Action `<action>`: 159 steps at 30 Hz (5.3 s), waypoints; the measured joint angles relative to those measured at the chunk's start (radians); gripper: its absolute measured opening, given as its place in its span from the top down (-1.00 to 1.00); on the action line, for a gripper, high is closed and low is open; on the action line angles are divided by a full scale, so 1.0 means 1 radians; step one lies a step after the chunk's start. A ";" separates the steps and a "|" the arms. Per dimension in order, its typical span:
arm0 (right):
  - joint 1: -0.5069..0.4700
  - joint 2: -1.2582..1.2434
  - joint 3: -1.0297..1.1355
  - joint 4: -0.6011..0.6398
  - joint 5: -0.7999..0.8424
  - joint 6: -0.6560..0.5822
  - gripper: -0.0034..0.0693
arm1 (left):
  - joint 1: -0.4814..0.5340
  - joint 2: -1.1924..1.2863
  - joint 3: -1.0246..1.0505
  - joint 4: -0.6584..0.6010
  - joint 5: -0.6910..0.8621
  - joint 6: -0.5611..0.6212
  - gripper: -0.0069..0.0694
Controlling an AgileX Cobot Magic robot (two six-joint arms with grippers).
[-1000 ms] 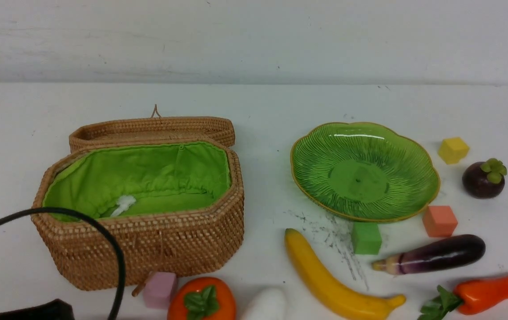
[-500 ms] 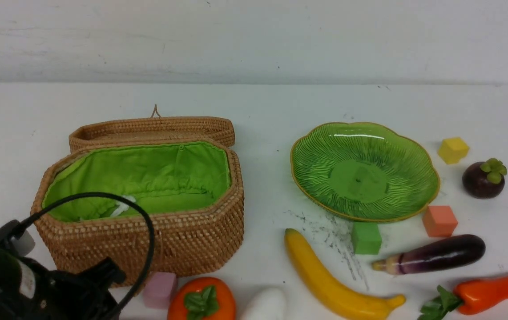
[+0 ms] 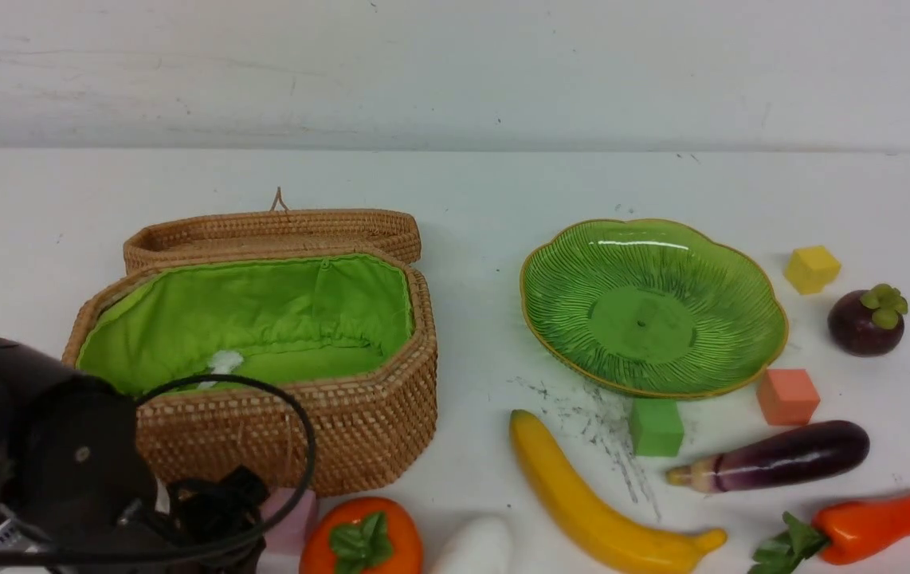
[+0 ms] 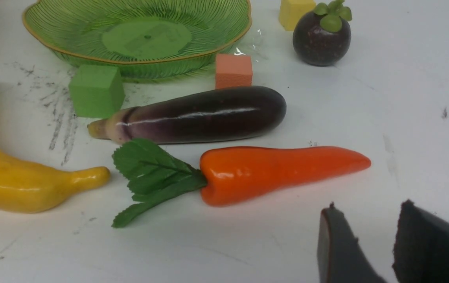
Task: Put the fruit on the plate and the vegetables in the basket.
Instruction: Grab the mango with your left arm and place it on the right plate
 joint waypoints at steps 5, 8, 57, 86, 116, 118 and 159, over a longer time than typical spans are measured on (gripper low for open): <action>0.000 0.000 0.000 0.000 0.000 0.000 0.23 | 0.000 0.040 -0.011 0.006 -0.028 -0.001 -0.63; 0.000 0.000 0.000 0.000 0.000 0.000 0.23 | 0.000 0.050 -0.012 0.007 -0.035 0.011 -0.62; 0.000 0.000 0.000 0.001 0.000 0.000 0.23 | 0.000 -0.195 0.001 -0.215 0.119 0.660 -0.58; 0.000 0.000 0.000 0.000 0.000 0.000 0.23 | 0.000 0.153 -0.706 -0.239 0.149 1.037 -0.57; 0.000 0.000 0.000 0.000 0.000 0.000 0.23 | -0.086 0.851 -1.365 -0.401 -0.050 1.257 -0.57; 0.000 0.000 0.000 0.000 0.000 0.000 0.23 | -0.086 0.855 -1.367 -0.401 -0.090 1.257 -0.57; 0.000 0.000 0.000 0.001 0.000 0.000 0.23 | -0.086 0.898 -1.370 -0.405 -0.139 1.257 -0.57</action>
